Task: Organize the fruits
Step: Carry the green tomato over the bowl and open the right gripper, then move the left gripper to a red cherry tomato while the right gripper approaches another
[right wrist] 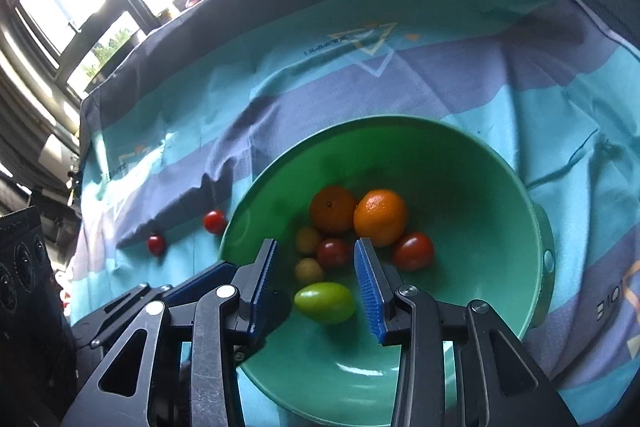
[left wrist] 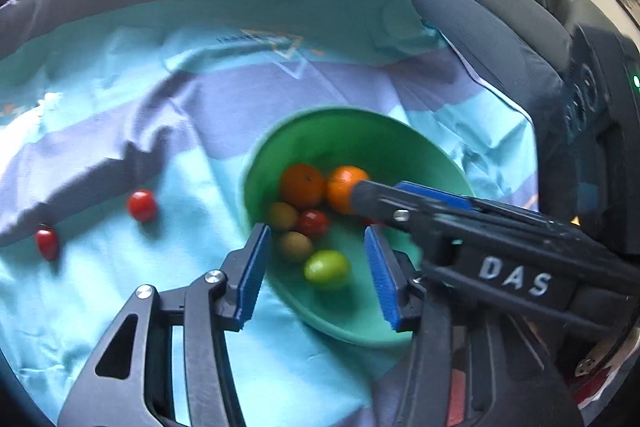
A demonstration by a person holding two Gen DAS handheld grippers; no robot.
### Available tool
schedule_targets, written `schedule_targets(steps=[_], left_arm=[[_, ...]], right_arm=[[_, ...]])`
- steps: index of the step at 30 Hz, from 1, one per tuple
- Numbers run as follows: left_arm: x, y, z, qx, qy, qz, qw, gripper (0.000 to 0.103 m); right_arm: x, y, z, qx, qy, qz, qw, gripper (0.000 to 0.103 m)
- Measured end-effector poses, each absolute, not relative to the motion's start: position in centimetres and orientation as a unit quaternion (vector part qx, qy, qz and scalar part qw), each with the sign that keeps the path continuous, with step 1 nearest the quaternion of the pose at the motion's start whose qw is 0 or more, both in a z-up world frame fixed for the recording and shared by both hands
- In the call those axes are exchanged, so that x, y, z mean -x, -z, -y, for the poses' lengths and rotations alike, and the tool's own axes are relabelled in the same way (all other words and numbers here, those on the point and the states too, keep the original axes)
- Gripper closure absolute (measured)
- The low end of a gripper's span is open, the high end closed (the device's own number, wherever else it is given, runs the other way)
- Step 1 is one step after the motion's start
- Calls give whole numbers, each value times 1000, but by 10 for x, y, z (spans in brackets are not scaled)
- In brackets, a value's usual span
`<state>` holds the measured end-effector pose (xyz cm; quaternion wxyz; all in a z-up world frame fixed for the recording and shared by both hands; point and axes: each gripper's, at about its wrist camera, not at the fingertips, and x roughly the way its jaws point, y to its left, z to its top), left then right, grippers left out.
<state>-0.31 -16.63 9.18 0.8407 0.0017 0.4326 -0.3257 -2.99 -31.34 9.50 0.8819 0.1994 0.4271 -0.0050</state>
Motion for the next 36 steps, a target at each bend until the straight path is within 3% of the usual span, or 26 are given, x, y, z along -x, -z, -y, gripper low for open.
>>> schedule_targets(steps=[6, 16, 25, 36], left_arm=[[-22, -108, 96, 10, 188, -420, 888, 46], [-77, -71, -3, 42, 9, -451, 892, 46], [-102, -35, -14, 92, 23, -500, 861, 50], [-113, -24, -21, 104, 13, -514, 851, 53]], right_arm=[[18, -118, 289, -166, -7, -400, 901, 58], [-52, -113, 187, -89, -63, -422, 900, 58], [-96, -53, 149, -45, -9, -506, 862, 58], [-106, -27, 141, -9, 8, -528, 849, 58]])
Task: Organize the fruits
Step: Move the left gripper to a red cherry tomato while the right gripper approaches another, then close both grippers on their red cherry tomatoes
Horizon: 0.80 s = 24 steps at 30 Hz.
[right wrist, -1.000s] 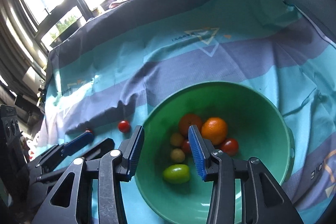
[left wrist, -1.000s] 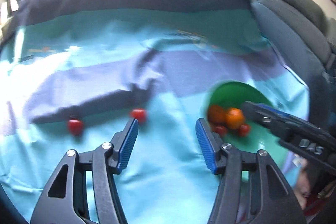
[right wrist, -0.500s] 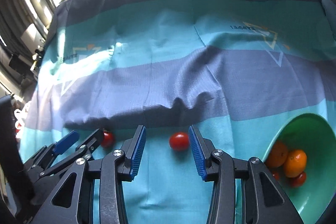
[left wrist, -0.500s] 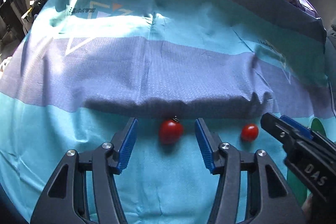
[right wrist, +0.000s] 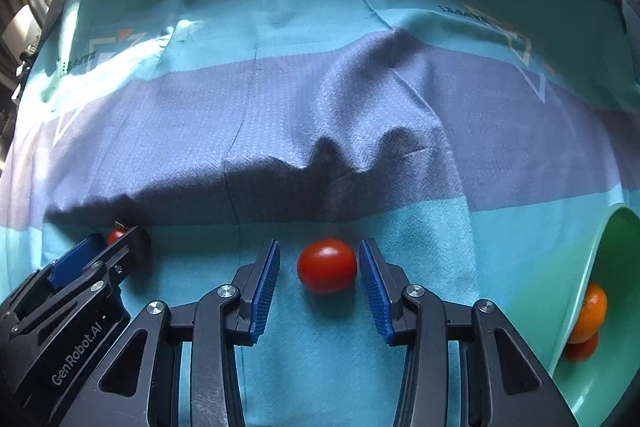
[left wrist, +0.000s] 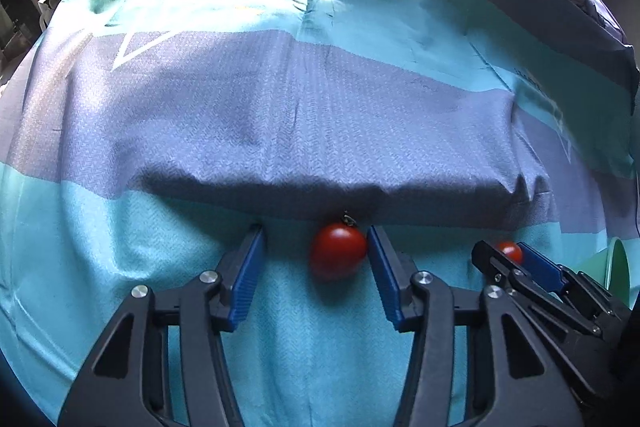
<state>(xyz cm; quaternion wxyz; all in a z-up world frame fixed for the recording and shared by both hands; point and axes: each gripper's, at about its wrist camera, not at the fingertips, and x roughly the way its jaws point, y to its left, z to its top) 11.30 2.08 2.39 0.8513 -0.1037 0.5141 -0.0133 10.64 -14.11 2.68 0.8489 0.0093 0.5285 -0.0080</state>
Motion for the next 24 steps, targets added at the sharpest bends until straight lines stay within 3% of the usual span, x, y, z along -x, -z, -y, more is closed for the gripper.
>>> schedule_targets(steps=[10, 12, 24], left_arm=[[-115, -24, -24, 92, -1, -502, 860, 73], [-115, -24, -25, 88, -7, -501, 861, 77], [-102, -48, -27, 104, 4, -480, 871, 78]], right_arm=[[-109, -22, 138, -5, 6, -525, 851, 66], [-108, -22, 138, -2, 8, -521, 854, 72], [-89, -45, 144, -30, -20, -497, 867, 72]])
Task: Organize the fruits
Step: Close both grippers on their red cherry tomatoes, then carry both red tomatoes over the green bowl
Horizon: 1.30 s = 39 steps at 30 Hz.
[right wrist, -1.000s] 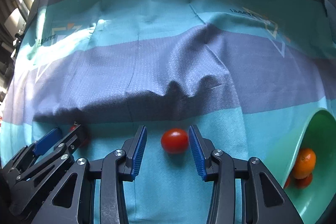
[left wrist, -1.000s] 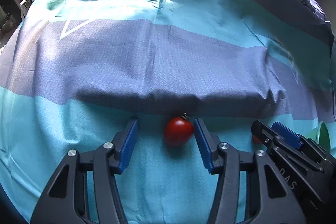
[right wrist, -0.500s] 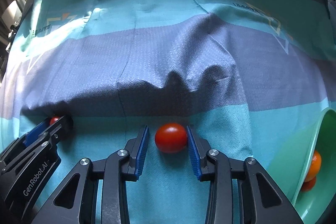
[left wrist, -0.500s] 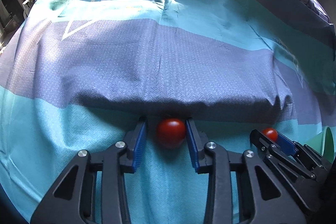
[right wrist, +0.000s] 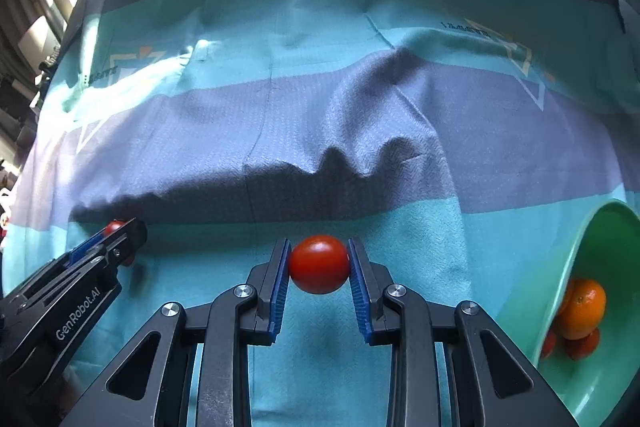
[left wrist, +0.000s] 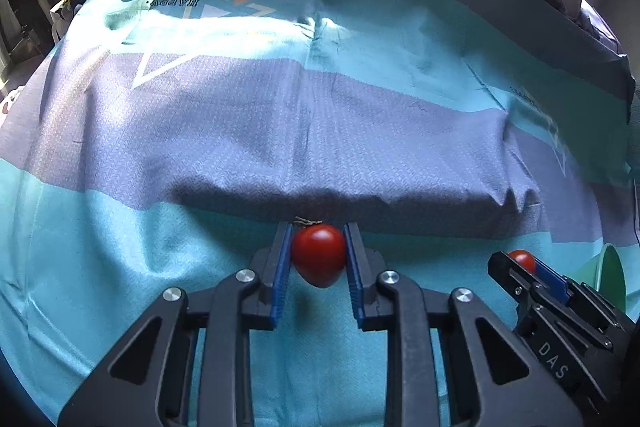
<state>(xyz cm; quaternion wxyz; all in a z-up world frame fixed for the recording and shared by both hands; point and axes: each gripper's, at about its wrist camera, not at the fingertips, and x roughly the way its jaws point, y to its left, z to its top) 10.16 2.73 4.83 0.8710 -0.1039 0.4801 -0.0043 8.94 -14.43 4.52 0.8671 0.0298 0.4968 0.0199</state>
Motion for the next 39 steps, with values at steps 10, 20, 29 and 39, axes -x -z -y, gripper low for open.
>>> schedule_targets(steps=[10, 20, 29, 39], left_arm=[[-63, -103, -4, 106, 66, -417, 900, 78], [-17, -140, 63, 60, 184, -365, 911, 78], [8, -138, 120, 35, 284, -363, 887, 78], [12, -104, 177, -8, 318, -404, 858, 77]], right_arm=[[-49, -98, 169, -66, -45, -441, 894, 72], [-1, -123, 228, -124, -27, -399, 908, 72], [28, -121, 291, -173, 19, -374, 911, 72], [34, -102, 339, -210, 50, -404, 889, 72]])
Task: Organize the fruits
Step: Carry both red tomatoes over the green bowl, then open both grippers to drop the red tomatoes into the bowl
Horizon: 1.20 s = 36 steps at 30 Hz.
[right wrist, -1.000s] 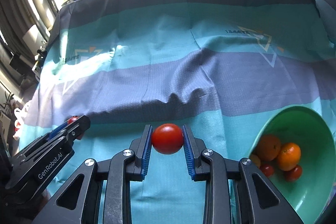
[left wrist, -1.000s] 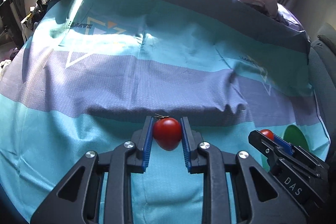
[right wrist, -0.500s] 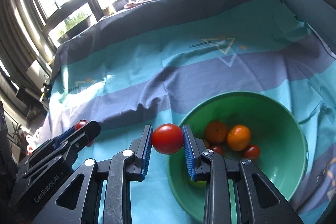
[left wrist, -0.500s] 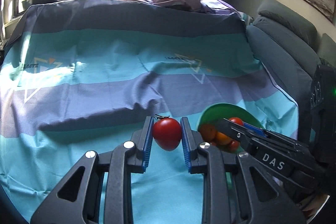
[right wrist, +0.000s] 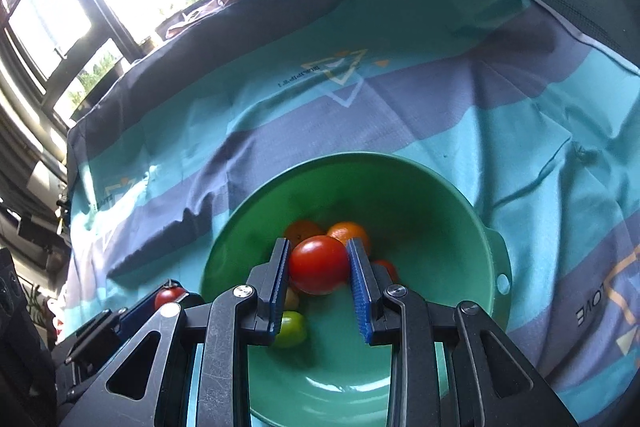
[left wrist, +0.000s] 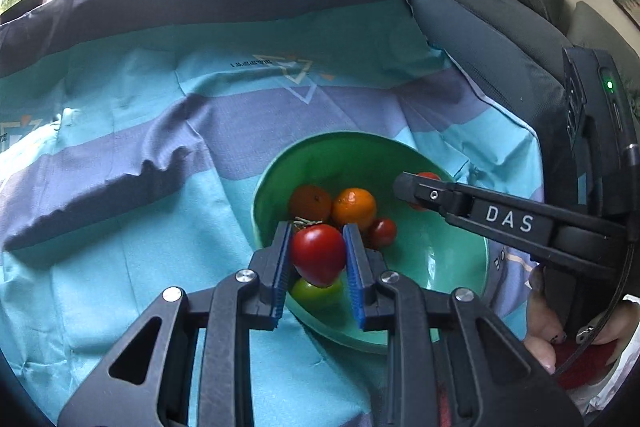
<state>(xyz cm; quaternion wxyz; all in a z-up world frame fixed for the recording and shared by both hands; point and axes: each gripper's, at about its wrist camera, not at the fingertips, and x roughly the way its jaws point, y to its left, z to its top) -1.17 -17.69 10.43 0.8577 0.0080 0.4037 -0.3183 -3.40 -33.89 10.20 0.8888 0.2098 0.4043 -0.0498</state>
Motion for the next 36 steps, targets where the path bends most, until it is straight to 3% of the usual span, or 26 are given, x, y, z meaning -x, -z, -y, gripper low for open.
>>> schedule_targets(steps=[10, 11, 14, 20, 36], left_arm=[[12, -83, 204, -32, 326, -424, 844, 78], [12, -83, 205, -35, 325, -423, 845, 75], [12, -85, 205, -34, 324, -421, 846, 52], [18, -96, 201, -35, 323, -418, 848, 35], [31, -116, 185, -42, 298, -406, 863, 28]], right_arm=[[32, -90, 350, -207, 67, -431, 876, 72], [31, -89, 351, -206, 69, -433, 875, 72], [30, -88, 351, -198, 80, -442, 872, 71], [35, -95, 350, -192, 87, -430, 878, 59], [51, -122, 339, -173, 92, -388, 901, 57]])
